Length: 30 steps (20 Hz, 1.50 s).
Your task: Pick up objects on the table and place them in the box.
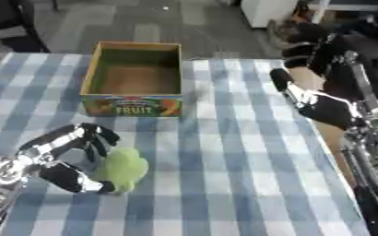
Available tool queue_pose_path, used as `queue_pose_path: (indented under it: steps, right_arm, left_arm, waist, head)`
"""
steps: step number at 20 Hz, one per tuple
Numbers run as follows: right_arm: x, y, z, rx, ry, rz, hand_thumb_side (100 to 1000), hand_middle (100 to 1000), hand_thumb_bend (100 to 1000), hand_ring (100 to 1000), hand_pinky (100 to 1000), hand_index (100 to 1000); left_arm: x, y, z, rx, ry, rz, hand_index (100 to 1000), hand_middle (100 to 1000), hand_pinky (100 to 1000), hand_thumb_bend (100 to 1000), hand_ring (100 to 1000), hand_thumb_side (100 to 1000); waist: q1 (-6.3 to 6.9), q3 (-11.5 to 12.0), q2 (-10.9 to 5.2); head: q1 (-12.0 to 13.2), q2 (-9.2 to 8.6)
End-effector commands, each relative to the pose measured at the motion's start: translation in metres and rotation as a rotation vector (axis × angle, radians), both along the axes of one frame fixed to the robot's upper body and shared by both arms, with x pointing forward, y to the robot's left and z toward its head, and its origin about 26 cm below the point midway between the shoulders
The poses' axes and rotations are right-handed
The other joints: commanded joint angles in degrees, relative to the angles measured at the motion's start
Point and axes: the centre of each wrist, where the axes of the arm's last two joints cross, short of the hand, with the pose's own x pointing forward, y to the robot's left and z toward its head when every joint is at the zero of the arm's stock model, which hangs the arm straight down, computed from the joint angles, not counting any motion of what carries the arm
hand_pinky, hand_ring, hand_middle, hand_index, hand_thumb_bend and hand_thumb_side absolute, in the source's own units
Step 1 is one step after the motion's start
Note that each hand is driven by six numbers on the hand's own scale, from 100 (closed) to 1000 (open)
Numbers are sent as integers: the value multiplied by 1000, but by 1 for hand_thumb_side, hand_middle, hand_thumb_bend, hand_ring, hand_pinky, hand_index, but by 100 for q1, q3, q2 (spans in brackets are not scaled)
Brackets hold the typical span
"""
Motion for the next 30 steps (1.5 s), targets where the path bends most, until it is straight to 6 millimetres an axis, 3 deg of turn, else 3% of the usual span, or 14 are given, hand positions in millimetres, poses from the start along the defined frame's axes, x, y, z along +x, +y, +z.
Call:
queue_pose_path:
  steps: [1, 6, 7, 8, 13, 15, 22, 30]
  right_arm:
    - [0, -1, 8, -11, -21, 7, 225, 727, 418, 705, 666, 866]
    - [0, -1, 7, -11, -21, 8, 226, 727, 415, 706, 666, 866]
    - [0, -1, 7, -11, -21, 8, 225, 727, 415, 706, 666, 866]
    - [0, -1, 7, -12, -21, 8, 225, 727, 414, 706, 666, 866]
    - [0, -1, 7, -12, -20, 8, 225, 727, 412, 706, 666, 866]
    - [0, -1, 7, -12, -20, 7, 225, 727, 409, 706, 666, 866]
    - [0, -1, 7, -11, -19, 6, 224, 727, 407, 707, 666, 866]
    - [0, -2, 6, -9, -18, 3, 224, 727, 407, 708, 666, 866]
  left_arm:
    - [4, -5, -1, 31, -15, -5, 792, 691, 551, 629, 628, 100]
    - [5, -9, -10, 81, -36, 8, 756, 649, 554, 555, 605, 100]
    - [5, -9, -11, 89, -40, 10, 748, 643, 553, 573, 601, 100]
    - [4, -10, -12, 97, -45, 11, 736, 627, 545, 530, 588, 100]
    - [4, -10, -14, 128, -74, 20, 657, 548, 488, 457, 514, 100]
    - [4, -10, -14, 132, -89, 31, 582, 474, 438, 408, 443, 100]
    - [3, -12, -9, 110, -149, 81, 434, 311, 316, 316, 278, 100]
    - [0, -11, 5, 61, -249, 150, 360, 238, 238, 282, 207, 100]
  waist:
    - [12, -13, -57]
    - [28, -17, -49]
    - [29, -17, -47]
    - [30, -17, -46]
    - [35, -19, -41]
    - [37, -17, -38]
    - [40, -14, -40]
    - [47, -16, -59]
  head:
    - [25, -20]
    - [32, -28]
    - [33, -27]
    - [37, -27]
    - [47, -15]
    - [46, -8]
    - [37, -4]
    - [-1, -1]
